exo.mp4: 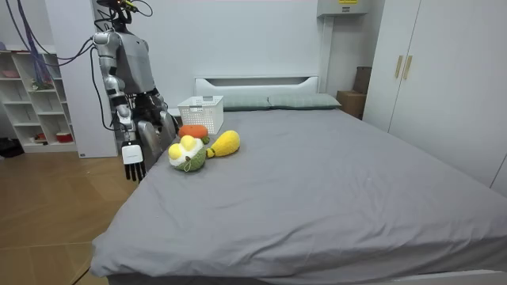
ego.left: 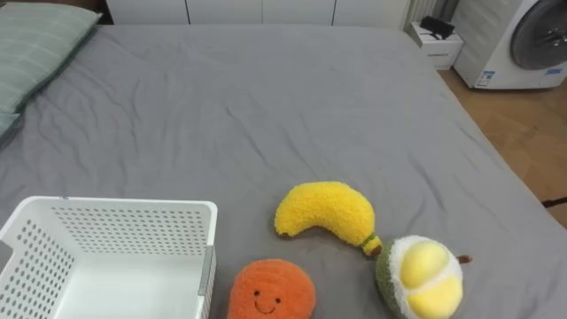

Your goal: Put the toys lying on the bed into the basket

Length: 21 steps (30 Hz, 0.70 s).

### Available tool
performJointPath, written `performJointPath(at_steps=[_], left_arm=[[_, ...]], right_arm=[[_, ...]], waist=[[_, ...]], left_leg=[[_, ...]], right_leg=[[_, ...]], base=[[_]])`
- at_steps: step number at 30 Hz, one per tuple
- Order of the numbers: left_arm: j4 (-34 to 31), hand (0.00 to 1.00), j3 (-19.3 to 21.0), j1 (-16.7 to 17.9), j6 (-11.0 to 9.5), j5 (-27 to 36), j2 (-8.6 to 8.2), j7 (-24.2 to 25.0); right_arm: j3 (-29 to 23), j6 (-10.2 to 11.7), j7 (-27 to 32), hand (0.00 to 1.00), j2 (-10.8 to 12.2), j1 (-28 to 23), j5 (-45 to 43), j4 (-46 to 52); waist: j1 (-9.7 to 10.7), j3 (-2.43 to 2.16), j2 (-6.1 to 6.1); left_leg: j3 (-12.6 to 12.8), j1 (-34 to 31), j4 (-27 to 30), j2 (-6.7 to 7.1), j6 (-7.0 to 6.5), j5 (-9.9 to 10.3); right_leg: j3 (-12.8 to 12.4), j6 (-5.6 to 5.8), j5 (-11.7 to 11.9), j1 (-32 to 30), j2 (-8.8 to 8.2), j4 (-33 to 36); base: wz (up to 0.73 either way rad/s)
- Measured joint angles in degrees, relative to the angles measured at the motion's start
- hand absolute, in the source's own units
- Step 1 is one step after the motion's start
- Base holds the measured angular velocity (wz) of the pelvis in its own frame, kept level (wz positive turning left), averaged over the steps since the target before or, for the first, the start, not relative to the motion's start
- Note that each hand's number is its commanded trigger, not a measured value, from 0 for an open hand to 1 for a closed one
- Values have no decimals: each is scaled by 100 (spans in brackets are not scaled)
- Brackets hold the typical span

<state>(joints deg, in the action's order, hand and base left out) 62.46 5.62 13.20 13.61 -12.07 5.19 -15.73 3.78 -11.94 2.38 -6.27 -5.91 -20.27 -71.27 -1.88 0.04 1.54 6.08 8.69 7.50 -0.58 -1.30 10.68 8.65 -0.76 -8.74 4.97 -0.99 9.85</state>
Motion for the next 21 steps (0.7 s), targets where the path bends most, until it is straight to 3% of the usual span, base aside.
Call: performJointPath(at_steps=[11,21], left_arm=[[-61,0,18,35,-54,2,-2,-162],[-61,0,282,27,-66,6,-3,-160]], right_arm=[[0,64,21,0,0,8,26,8],[-304,74,283,0,-15,-66,681,-2]], waist=[[-5,-11,-42],[2,7,-51]], left_leg=[[3,-7,2,2,0,0],[34,15,-10,-8,1,0]], right_leg=[[-6,0,0,13,2,9],[-35,-1,0,-12,6,16]], base=[[0],[0]])
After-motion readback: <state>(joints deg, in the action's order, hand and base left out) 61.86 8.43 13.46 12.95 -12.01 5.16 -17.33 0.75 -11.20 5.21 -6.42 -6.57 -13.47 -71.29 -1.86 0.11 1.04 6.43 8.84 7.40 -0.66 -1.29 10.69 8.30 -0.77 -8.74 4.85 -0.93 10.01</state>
